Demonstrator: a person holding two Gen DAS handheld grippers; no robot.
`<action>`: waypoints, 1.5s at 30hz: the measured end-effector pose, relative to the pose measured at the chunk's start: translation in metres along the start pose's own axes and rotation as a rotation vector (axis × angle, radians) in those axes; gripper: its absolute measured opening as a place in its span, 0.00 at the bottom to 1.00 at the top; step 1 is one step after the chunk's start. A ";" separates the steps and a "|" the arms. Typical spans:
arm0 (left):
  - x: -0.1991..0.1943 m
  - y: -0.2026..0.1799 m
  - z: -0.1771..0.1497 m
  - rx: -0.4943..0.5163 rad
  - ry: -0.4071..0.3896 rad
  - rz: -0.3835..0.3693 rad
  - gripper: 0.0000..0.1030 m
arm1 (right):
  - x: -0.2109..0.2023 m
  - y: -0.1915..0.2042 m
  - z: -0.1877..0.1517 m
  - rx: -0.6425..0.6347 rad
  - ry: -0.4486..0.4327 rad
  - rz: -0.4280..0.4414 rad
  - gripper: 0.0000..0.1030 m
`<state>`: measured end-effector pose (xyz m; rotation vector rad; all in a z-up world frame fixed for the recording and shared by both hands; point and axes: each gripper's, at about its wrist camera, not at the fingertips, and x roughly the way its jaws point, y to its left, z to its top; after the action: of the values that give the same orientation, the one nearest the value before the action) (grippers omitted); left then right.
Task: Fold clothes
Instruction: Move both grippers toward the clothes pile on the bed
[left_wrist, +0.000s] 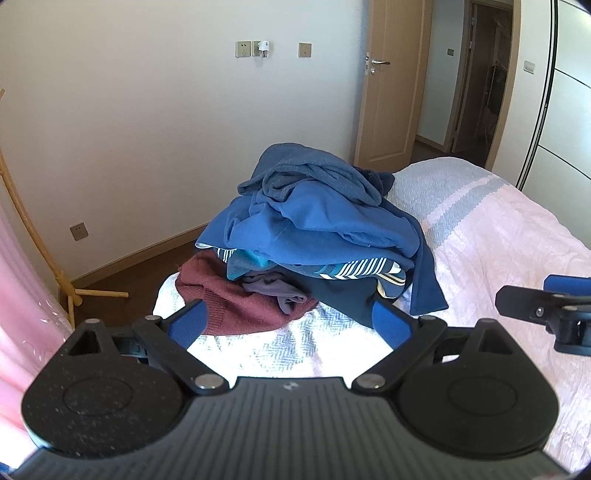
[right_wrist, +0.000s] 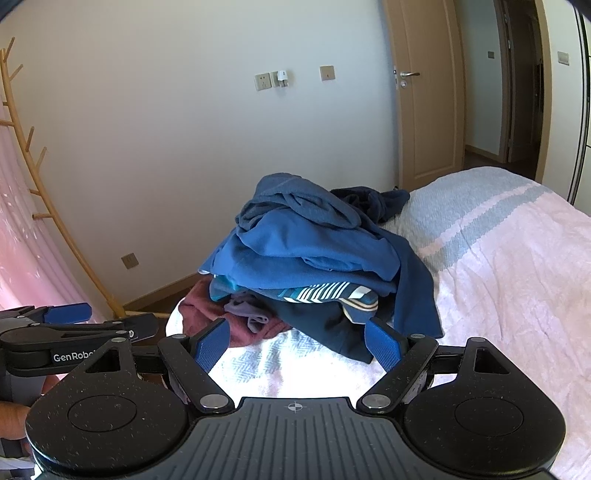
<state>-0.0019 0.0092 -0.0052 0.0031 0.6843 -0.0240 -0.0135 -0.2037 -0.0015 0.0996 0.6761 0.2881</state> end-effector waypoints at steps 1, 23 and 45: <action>0.001 0.001 0.000 -0.001 0.002 -0.001 0.92 | 0.000 0.001 0.000 0.000 0.002 -0.001 0.81; 0.009 0.011 -0.003 0.002 0.032 -0.031 0.92 | 0.011 0.014 -0.004 -0.005 0.040 -0.021 0.81; 0.047 0.036 -0.014 0.022 0.128 -0.110 0.92 | 0.038 0.036 -0.020 0.063 0.111 -0.112 0.81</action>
<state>0.0266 0.0438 -0.0463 -0.0117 0.8120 -0.1381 -0.0064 -0.1580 -0.0338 0.1063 0.7979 0.1659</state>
